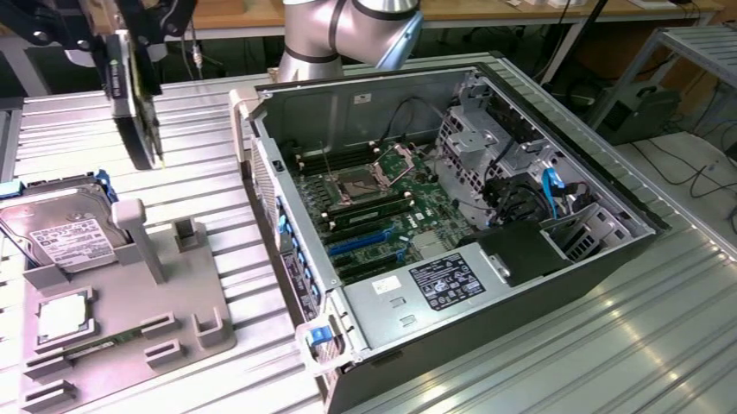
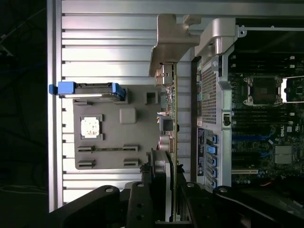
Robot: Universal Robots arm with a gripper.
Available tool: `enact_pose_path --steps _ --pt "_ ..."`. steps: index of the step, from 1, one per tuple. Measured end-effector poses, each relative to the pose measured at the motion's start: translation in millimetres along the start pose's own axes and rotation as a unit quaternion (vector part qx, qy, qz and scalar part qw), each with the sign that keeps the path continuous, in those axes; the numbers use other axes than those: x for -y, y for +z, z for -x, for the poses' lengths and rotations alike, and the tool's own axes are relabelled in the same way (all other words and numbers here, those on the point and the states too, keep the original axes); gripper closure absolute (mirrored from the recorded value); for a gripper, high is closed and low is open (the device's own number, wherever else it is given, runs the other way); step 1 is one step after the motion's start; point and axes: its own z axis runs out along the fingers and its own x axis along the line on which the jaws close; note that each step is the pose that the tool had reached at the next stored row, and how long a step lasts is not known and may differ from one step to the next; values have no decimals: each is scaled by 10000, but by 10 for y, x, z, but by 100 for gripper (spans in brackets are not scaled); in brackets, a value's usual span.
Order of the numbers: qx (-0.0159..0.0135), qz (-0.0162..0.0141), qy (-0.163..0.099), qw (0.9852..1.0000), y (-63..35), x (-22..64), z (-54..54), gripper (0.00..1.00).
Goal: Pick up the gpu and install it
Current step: 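Pick up the gpu and move the gpu toward the slot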
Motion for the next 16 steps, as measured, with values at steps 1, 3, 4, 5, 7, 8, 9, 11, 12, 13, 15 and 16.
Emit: enact_pose_path --steps 1,3,4,5,7,8,9,11,12,13,15,16 --pt "0 0 -1 10000 1 0 44 72" --pt "1 0 -1 10000 4 0 128 72" --pt "1 0 -1 10000 5 0 173 72" --pt "0 0 0 10000 5 0 219 72" --pt "1 0 -1 10000 8 1 308 72" --pt "1 1 -1 10000 9 1 354 72" --pt "1 0 -1 10000 10 1 400 72" --pt "1 0 -1 10000 12 1 494 72" --pt "0 0 -1 10000 13 1 540 72" --pt "1 1 -1 10000 15 1 586 72" --pt "0 0 0 10000 17 1 675 72" --pt "0 0 -1 10000 18 1 721 72"
